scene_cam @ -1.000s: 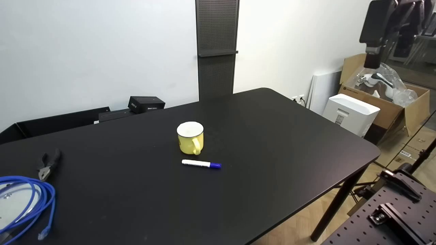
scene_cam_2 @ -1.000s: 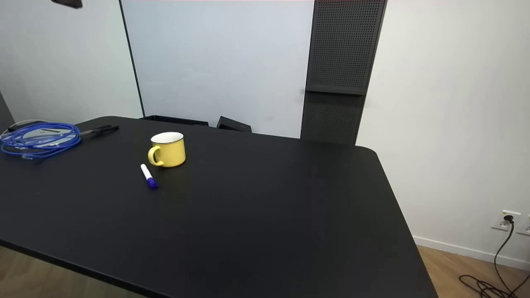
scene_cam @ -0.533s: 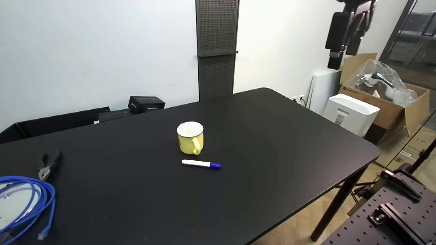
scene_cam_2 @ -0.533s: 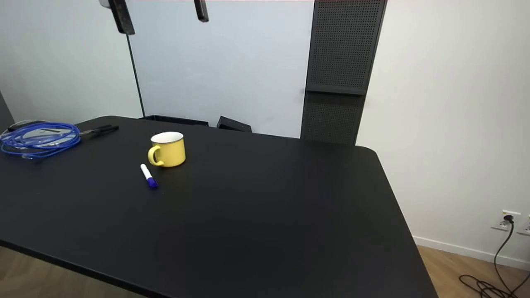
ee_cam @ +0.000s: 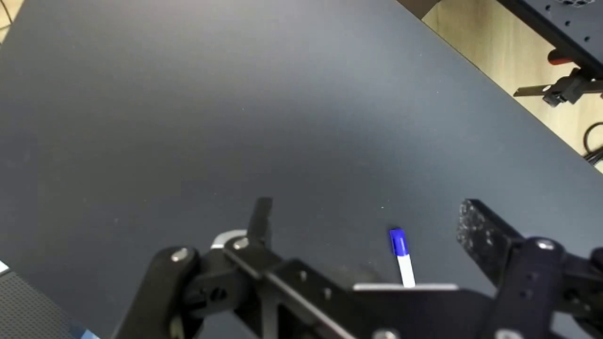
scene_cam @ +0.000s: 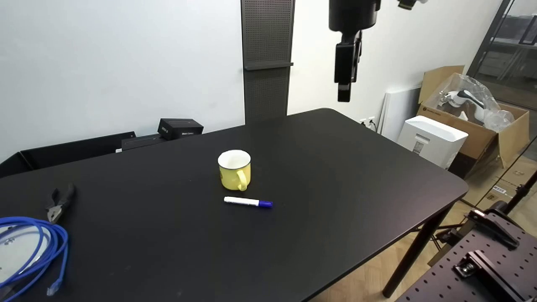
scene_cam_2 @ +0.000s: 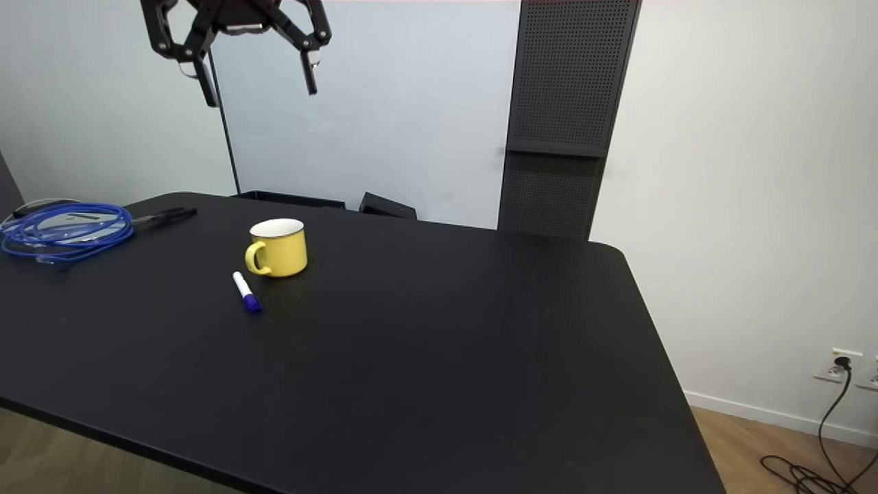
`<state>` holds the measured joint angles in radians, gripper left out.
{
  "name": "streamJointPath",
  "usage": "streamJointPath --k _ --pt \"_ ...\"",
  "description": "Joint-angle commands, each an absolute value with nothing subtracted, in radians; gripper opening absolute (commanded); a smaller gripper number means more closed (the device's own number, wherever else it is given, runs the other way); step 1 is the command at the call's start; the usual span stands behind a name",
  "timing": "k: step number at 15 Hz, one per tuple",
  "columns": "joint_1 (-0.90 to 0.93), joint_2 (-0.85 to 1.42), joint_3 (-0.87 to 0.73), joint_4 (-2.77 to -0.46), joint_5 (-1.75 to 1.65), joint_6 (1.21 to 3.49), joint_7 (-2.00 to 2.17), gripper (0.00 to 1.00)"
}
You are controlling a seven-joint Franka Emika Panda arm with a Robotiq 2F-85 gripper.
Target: Place the blue marker in the yellow mug
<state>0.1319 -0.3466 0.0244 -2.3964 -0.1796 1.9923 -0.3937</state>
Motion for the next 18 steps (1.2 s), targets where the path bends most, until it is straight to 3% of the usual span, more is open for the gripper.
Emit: streamJointPath --k 1,7,18 --pt "0.134 -0.313 0.038 -2.378 -0.178 1.994 -0.396 1.0" --pt "0.137 -0.249 0.054 -2.358 -0.202 2.016 -0.41 1.0" --pt "0.184 0.001 0.103 -2.375 0.019 2.433 -0.505 1.0"
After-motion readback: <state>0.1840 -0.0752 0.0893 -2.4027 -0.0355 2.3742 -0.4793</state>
